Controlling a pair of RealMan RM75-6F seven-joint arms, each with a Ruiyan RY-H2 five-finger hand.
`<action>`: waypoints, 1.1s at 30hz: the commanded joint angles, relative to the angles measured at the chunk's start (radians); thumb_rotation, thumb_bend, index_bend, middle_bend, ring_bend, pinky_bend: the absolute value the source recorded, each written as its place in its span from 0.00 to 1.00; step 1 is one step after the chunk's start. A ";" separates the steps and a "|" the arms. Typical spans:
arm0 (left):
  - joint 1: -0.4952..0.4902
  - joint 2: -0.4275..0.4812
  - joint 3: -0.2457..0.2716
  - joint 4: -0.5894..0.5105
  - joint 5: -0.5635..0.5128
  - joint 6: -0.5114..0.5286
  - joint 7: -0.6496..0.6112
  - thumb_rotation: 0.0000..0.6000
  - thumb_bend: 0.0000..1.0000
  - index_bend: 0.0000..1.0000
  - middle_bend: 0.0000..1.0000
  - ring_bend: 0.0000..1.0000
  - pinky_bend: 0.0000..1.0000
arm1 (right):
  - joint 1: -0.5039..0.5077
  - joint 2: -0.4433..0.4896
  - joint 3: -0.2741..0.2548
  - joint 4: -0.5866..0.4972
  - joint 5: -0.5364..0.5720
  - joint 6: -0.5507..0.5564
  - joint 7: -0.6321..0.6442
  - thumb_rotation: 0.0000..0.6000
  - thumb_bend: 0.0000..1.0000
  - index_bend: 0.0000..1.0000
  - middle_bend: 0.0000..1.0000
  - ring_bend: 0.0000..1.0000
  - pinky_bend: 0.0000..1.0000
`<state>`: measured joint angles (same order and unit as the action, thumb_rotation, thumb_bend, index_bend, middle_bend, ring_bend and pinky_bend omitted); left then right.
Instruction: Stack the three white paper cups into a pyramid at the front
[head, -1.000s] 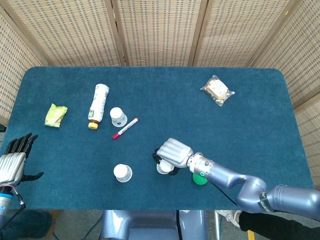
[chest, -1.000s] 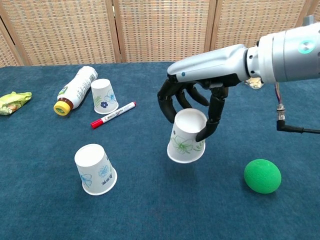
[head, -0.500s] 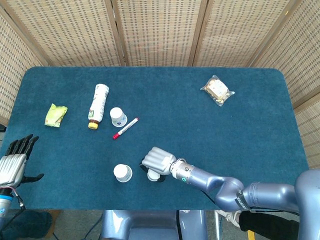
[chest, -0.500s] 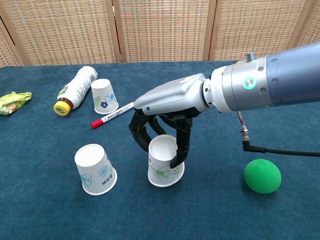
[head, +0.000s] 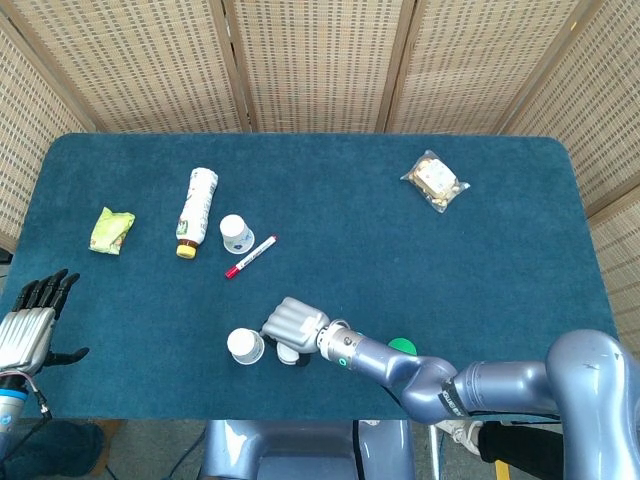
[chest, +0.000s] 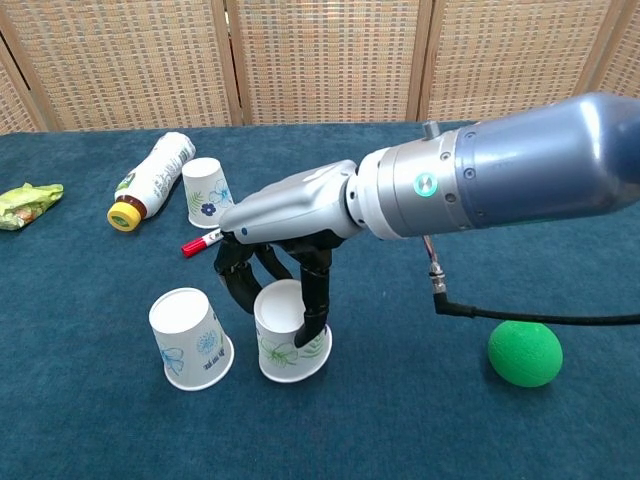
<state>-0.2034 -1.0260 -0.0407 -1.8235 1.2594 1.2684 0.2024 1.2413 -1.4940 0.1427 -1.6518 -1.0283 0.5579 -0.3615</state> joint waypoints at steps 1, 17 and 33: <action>-0.002 0.000 0.000 0.002 -0.003 -0.004 0.000 1.00 0.04 0.00 0.00 0.00 0.00 | 0.018 -0.013 -0.006 0.008 0.017 0.007 -0.017 1.00 0.35 0.52 0.53 0.54 0.65; -0.008 0.000 0.000 0.007 -0.011 -0.016 -0.003 1.00 0.04 0.00 0.00 0.00 0.00 | 0.075 0.043 -0.029 -0.082 0.108 0.082 -0.107 1.00 0.00 0.00 0.00 0.02 0.19; -0.012 -0.014 0.008 0.008 -0.006 -0.019 0.018 1.00 0.04 0.00 0.00 0.00 0.00 | -0.093 0.414 -0.105 -0.298 0.012 0.313 -0.135 1.00 0.00 0.00 0.00 0.01 0.08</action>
<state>-0.2148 -1.0389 -0.0332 -1.8164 1.2532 1.2499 0.2199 1.1963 -1.1339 0.0594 -1.9242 -0.9787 0.8283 -0.5153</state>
